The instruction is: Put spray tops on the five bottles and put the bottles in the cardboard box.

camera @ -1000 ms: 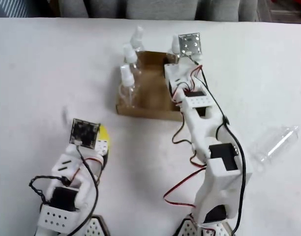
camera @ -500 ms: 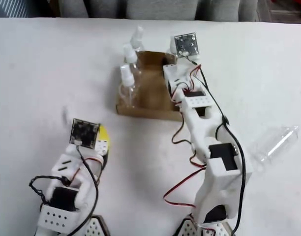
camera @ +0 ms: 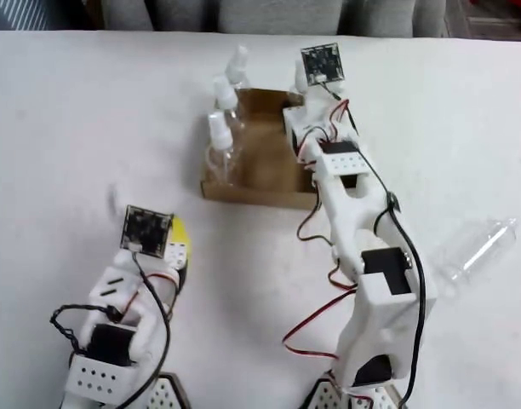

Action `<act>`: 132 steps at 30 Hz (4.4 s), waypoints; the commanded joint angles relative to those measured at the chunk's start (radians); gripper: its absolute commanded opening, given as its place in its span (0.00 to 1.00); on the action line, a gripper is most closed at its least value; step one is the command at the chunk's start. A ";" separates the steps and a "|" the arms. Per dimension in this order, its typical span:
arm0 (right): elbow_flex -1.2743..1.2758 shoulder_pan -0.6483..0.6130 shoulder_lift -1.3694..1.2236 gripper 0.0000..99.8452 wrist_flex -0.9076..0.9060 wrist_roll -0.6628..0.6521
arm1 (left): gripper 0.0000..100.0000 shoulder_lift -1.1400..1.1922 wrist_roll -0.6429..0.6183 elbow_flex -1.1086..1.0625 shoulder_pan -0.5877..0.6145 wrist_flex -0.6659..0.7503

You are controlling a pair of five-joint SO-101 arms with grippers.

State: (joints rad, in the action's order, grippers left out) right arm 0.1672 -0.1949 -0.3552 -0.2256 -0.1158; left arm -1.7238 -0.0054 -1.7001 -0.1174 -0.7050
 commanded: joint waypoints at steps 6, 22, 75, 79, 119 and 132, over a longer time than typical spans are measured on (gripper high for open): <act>-0.037 0.005 -0.041 0.02 -0.016 -0.012 | 0.02 -0.018 0.008 0.003 0.005 0.026; -0.032 -0.005 -0.047 0.15 -0.021 -0.012 | 0.02 -0.018 0.008 0.003 0.005 0.026; 0.035 0.012 -0.048 0.15 0.036 0.020 | 0.02 -0.018 0.008 0.003 0.007 0.025; 0.035 0.012 -0.050 0.15 0.036 0.026 | 0.02 -0.018 0.008 0.003 0.007 0.025; -0.023 0.007 -0.062 0.31 0.027 0.025 | 0.02 -0.018 0.009 0.003 0.005 0.025; 0.086 0.005 0.094 0.31 0.027 0.026 | 0.02 -0.018 0.011 0.003 0.005 0.025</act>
State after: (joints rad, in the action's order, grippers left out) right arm 0.2501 -0.1903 -0.3475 -0.1995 -0.0898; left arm -1.7238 -0.0054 -1.7001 -0.1174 -0.7050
